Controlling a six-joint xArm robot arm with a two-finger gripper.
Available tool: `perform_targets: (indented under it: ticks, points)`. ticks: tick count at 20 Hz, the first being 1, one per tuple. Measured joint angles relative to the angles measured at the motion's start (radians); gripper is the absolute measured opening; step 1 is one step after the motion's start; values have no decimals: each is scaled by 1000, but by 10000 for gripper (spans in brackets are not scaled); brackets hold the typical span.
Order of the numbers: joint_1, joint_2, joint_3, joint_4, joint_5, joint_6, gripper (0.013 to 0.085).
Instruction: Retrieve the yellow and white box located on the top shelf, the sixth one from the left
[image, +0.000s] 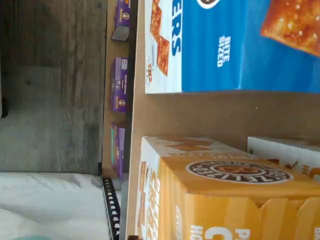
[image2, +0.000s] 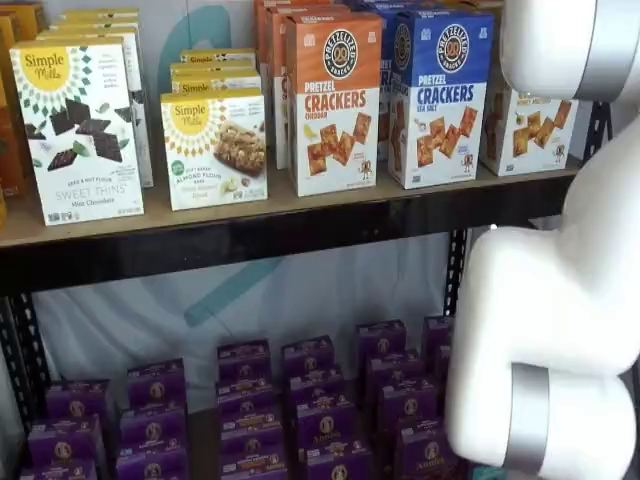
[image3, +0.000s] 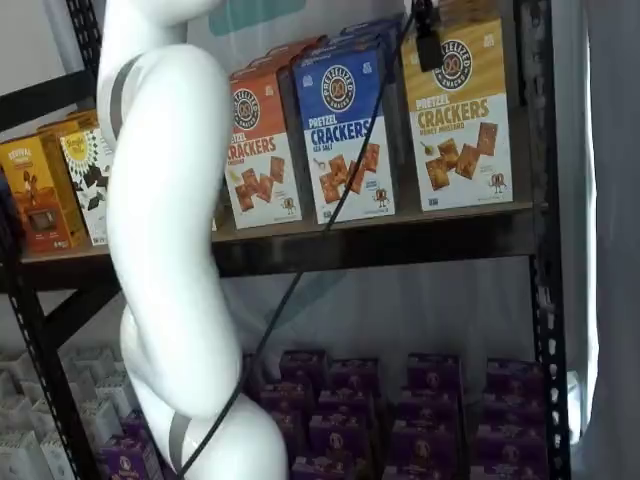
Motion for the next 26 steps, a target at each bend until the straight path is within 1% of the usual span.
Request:
perform_targets:
  ticks: [7,13,14,15,16,20,21,22,23,26]
  points:
    - [3,7,-10,-11,26,3,850]
    - [-2,2,0,-7,27,0,850]
    - [-3,1,1,-6,27,-1,810]
    - [-4,0,2,-4,26,-1,810]
    - [-5,-1,3,-3,26,-2,770]
    - [-6,-7,10,0,20,-3,770]
    - [-7,-8,11,3,19,-3,730]
    - [-7,-8,11,5,19,-3,730]
    - [-8,-9,11,7,19,-3,690]
    - [-9,-11,11,9,18,-3,690]
